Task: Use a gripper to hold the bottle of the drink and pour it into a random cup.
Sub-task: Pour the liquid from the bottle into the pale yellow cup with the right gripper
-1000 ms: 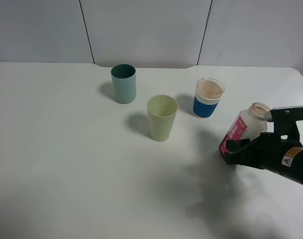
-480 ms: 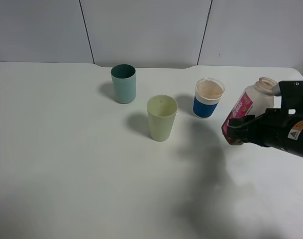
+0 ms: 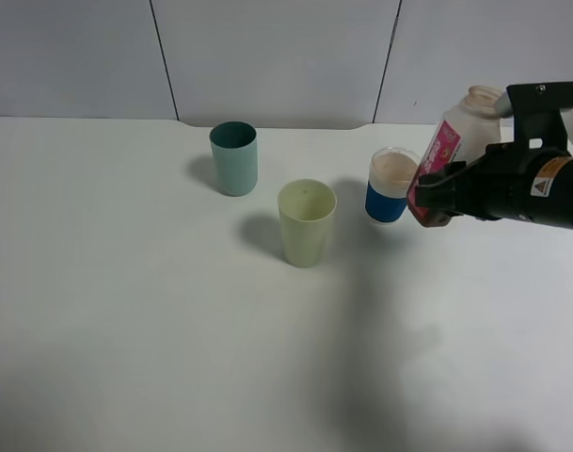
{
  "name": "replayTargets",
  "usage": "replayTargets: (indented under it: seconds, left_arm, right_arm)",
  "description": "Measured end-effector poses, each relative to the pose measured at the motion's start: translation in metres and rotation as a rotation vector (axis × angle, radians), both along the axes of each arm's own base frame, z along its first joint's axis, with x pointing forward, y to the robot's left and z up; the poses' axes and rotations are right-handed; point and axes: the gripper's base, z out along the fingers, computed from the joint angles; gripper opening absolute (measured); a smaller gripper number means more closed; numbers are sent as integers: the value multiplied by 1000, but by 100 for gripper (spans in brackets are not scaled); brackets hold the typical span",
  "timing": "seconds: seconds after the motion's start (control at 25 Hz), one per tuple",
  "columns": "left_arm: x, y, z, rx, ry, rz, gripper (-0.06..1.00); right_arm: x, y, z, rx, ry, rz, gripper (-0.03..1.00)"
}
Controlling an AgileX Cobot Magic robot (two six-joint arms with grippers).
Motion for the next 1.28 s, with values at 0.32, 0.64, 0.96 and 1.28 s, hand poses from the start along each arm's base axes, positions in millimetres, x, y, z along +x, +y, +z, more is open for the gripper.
replayTargets:
  seconds: [0.32, 0.64, 0.96, 1.28]
  left_arm:
    - [0, 0, 0, 0, 0, 0, 93]
    - [0, 0, 0, 0, 0, 0, 93]
    - [0, 0, 0, 0, 0, 0, 93]
    - [0, 0, 0, 0, 0, 0, 93]
  right_arm:
    - [9, 20, 19, -19, 12, 72, 38]
    - [15, 40, 45, -75, -5, 128, 38]
    - [20, 44, 63, -287, -21, 105, 38]
    - [23, 50, 57, -430, -25, 117, 38]
